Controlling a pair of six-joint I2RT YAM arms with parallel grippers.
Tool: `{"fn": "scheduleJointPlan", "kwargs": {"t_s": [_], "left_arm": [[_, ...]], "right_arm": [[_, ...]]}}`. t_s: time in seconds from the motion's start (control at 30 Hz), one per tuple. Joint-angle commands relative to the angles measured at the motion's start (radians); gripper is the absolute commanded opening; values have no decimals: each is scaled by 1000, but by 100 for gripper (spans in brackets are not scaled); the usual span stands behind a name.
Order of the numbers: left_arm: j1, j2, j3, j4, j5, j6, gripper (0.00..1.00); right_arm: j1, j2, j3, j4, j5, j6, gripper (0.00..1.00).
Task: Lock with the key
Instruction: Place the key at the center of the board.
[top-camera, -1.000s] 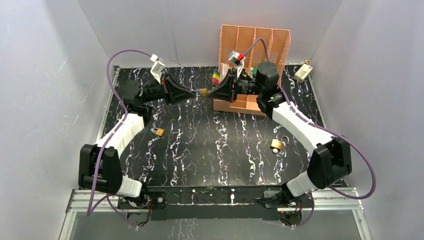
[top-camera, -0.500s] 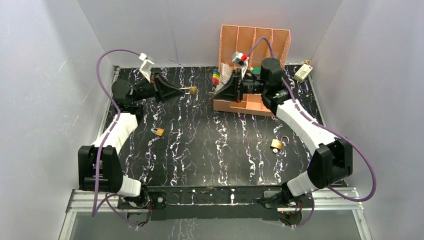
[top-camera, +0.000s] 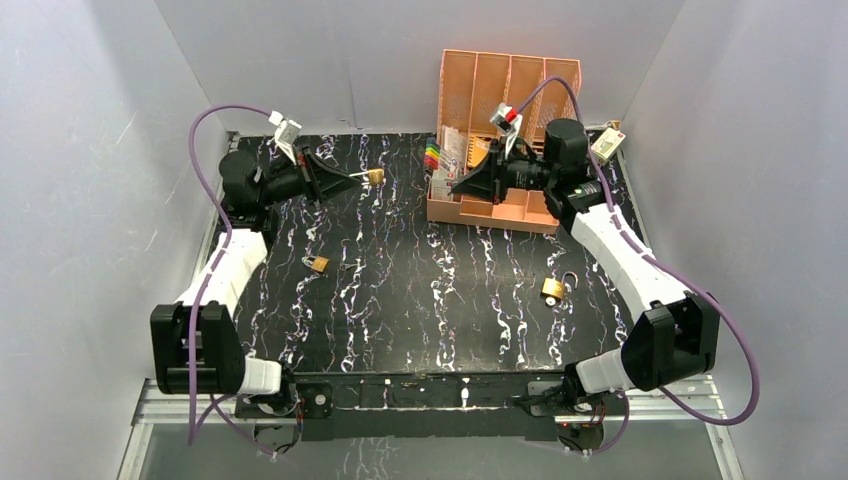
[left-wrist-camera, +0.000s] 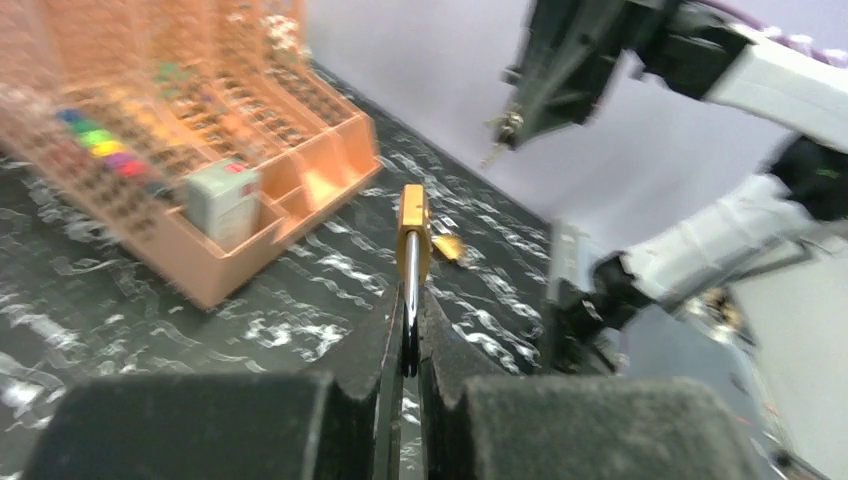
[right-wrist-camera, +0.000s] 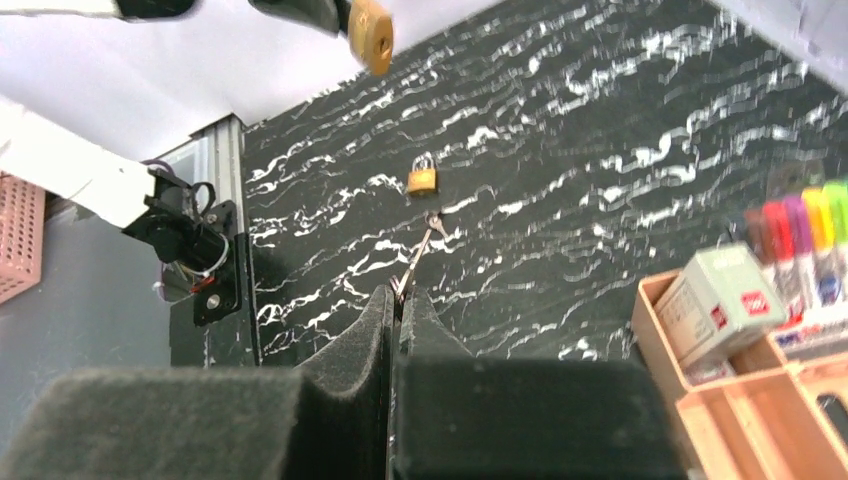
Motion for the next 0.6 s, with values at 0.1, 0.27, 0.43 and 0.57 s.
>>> {"fn": "scheduleJointPlan", "kwargs": {"t_s": [0.1, 0.27, 0.43, 0.57], "left_arm": [[-169, -95, 203, -1069, -628, 785, 0], [-298, -69, 132, -1122, -911, 782, 0], [-472, 48, 127, -1200, -1186, 733, 0], [-526, 128, 144, -1228, -1233, 704, 0]], "right_arm": [[157, -6, -78, -106, 371, -62, 0], [357, 68, -119, -98, 826, 49, 0], [454, 104, -234, 39, 1099, 239, 0], [461, 155, -262, 103, 1110, 304, 0]]}}
